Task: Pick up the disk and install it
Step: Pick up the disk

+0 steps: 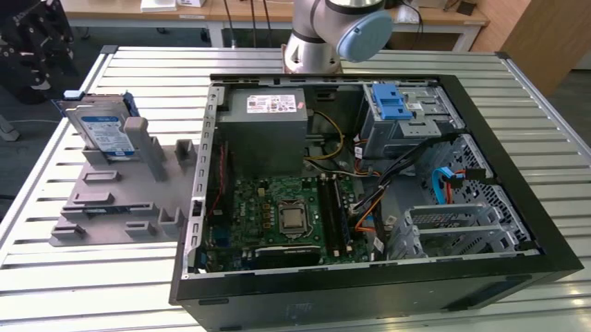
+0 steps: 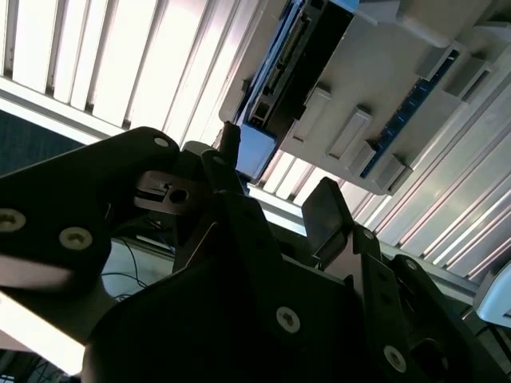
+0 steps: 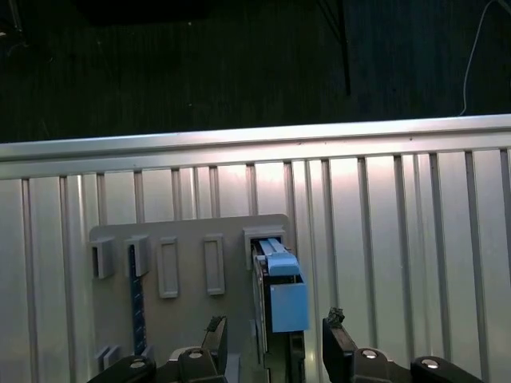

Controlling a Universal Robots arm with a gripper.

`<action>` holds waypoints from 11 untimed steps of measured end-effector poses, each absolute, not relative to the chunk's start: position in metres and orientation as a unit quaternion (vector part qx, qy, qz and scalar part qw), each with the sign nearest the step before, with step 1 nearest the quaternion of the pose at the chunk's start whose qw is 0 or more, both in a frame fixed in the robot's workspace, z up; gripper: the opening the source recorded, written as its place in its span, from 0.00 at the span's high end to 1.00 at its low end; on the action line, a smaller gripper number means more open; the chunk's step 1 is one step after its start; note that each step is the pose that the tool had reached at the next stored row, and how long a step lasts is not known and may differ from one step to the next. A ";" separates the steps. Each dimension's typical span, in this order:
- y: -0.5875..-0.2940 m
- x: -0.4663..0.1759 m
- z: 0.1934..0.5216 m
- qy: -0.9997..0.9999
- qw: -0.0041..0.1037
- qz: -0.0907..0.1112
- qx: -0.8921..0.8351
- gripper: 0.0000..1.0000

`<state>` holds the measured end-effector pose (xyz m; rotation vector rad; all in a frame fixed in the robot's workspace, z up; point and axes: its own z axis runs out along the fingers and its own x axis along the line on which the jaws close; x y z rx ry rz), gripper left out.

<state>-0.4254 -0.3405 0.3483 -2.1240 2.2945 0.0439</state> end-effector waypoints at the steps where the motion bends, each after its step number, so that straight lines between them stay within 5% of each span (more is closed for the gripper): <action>1: -0.340 -0.425 0.348 0.734 0.007 0.014 -0.679 0.41; 11: -0.340 -0.426 0.338 0.734 0.007 0.014 -0.679 0.41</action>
